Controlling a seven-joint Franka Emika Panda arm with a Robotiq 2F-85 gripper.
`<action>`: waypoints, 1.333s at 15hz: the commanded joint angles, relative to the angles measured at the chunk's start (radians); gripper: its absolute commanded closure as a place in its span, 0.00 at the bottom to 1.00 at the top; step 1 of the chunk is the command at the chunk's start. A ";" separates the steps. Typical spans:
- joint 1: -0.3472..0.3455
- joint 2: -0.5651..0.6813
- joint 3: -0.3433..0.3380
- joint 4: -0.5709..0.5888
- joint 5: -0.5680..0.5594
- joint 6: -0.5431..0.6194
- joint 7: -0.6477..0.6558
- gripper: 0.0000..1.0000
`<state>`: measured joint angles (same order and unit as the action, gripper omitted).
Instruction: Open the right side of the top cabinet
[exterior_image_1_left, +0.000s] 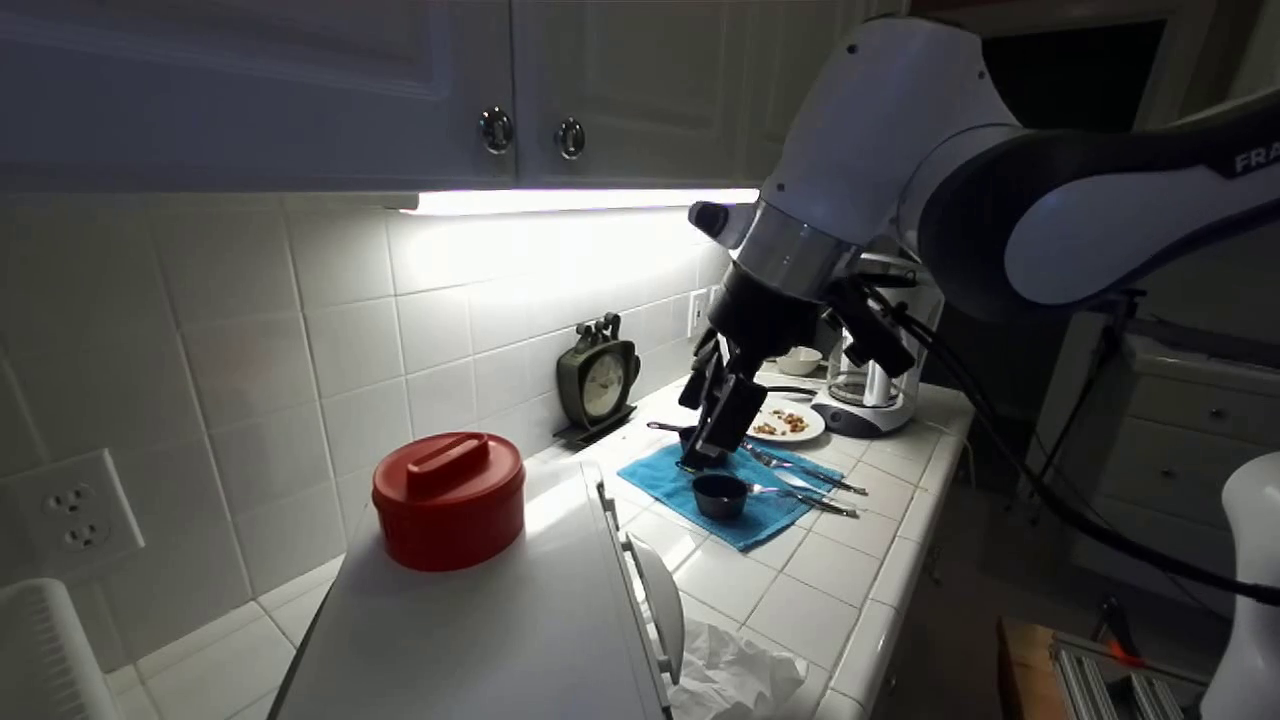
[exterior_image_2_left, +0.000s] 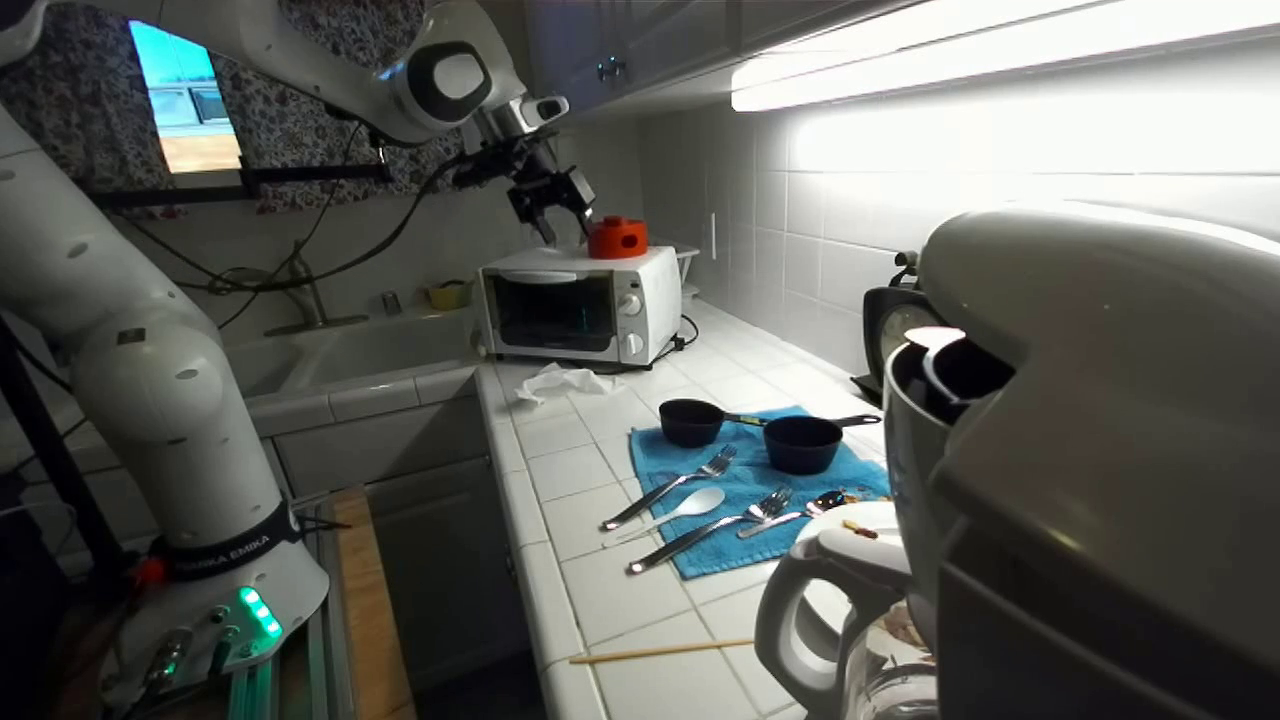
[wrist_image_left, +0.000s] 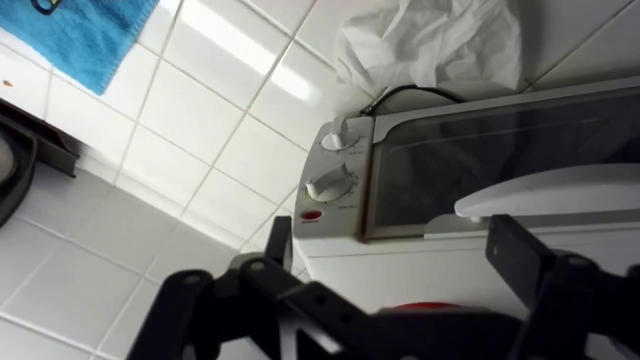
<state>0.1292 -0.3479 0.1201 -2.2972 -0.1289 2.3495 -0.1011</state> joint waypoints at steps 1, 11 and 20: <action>-0.026 -0.004 0.028 0.049 -0.073 0.028 0.049 0.00; -0.081 0.019 0.047 0.175 -0.187 0.128 0.108 0.00; -0.141 0.035 0.097 0.227 -0.254 0.273 0.297 0.00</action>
<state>0.0210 -0.3278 0.1837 -2.0962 -0.3266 2.5740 0.1034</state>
